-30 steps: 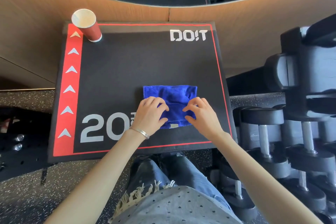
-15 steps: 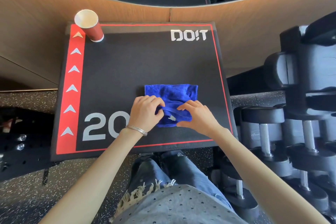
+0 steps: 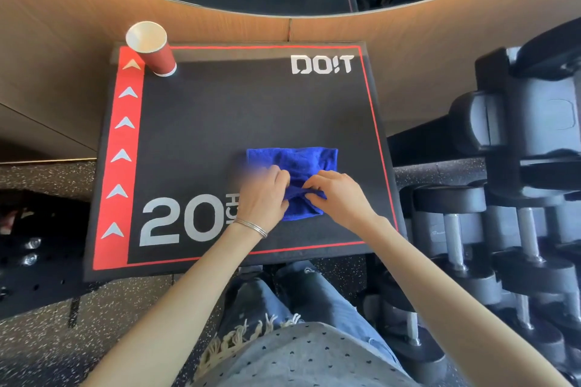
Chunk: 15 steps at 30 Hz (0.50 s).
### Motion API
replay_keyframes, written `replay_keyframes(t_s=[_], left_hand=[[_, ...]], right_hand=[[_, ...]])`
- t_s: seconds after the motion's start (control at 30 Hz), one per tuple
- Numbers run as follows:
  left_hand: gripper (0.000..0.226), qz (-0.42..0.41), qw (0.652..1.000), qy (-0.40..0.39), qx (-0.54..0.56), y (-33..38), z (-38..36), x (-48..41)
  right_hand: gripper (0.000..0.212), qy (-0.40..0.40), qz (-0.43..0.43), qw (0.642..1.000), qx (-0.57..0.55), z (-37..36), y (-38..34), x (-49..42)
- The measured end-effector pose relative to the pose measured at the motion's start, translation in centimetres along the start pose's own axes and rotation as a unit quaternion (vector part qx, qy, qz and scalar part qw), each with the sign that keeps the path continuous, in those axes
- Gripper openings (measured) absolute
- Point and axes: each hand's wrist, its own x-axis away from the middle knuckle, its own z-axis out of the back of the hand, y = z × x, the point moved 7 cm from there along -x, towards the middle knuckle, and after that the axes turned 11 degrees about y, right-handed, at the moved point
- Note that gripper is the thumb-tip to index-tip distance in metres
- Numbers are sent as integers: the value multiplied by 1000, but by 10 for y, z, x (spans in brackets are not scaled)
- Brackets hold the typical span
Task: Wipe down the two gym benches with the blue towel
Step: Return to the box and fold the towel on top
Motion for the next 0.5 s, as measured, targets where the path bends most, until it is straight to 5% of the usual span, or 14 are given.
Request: replay_keyframes(t_s=[0.2,0.37,0.5], left_hand=[[6,-21,993,111,26,-6,25,-3],[8,-76,991,109,-2,-4,31,-6],[22,-90,993,71,-15,-15,29,2]], right_hand=[[62,-7,-28,995,90,-20,10,9],[33,39,-21,990,132,-17,6,5],[34,72,48,990,110,4,11,6]])
